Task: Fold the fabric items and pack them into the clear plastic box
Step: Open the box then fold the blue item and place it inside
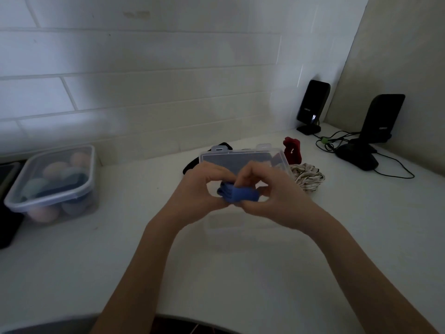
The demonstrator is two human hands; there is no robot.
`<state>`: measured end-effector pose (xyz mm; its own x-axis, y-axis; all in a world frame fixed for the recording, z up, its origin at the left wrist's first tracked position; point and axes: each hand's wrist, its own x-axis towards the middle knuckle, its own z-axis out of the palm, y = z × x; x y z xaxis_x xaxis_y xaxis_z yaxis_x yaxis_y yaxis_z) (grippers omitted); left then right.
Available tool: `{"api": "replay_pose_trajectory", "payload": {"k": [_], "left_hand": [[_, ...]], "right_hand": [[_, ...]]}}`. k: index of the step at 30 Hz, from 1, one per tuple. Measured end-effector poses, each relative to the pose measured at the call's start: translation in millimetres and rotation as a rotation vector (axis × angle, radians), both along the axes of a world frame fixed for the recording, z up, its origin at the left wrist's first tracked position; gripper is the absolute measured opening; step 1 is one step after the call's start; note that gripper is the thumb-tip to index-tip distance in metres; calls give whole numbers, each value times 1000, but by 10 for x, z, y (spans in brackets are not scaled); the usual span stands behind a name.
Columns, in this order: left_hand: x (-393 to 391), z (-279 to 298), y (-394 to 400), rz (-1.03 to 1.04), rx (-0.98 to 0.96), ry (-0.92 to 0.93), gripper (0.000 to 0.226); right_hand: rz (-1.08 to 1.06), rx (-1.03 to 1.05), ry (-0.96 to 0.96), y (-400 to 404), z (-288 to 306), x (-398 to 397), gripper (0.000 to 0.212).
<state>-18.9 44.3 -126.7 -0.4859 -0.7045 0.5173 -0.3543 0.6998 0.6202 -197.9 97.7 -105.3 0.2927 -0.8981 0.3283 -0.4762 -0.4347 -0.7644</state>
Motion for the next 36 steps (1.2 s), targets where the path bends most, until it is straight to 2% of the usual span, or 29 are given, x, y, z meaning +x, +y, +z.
{"api": "replay_pose_trajectory", "payload": {"k": [3,7,10,14,17,20,22,23,25,27,30,36], "left_hand": [[91,-60,33,-17,56,-10,43],[154,-82,52,88,87,119,50],[144,-66,50,190,78,184,48],[118,-112,51,213,100,142,42],[116,-144,50,242,99,117,40],[124,-164,35,265,65,92,38],[127,-175,19,272,33,72,35],[126,-180,12,268,23,71,34],[122,-188,10,263,-7,69,32],[119,-192,15,263,-34,57,30],[111,-202,10,253,-41,66,28],[93,-201,7,279,-44,65,29]], "right_hand": [[42,17,103,37,-16,33,26],[87,36,238,42,-24,94,23],[124,31,357,-8,-22,197,24],[205,13,478,-83,-44,324,21],[228,71,584,-88,-43,330,9],[197,190,511,-52,-42,272,13],[156,177,454,-29,-40,247,19],[143,145,494,-26,-38,249,29],[143,64,706,-41,-15,293,45],[165,32,841,-58,13,358,41],[170,48,837,-86,20,421,32],[12,71,735,-110,-63,565,31]]}}
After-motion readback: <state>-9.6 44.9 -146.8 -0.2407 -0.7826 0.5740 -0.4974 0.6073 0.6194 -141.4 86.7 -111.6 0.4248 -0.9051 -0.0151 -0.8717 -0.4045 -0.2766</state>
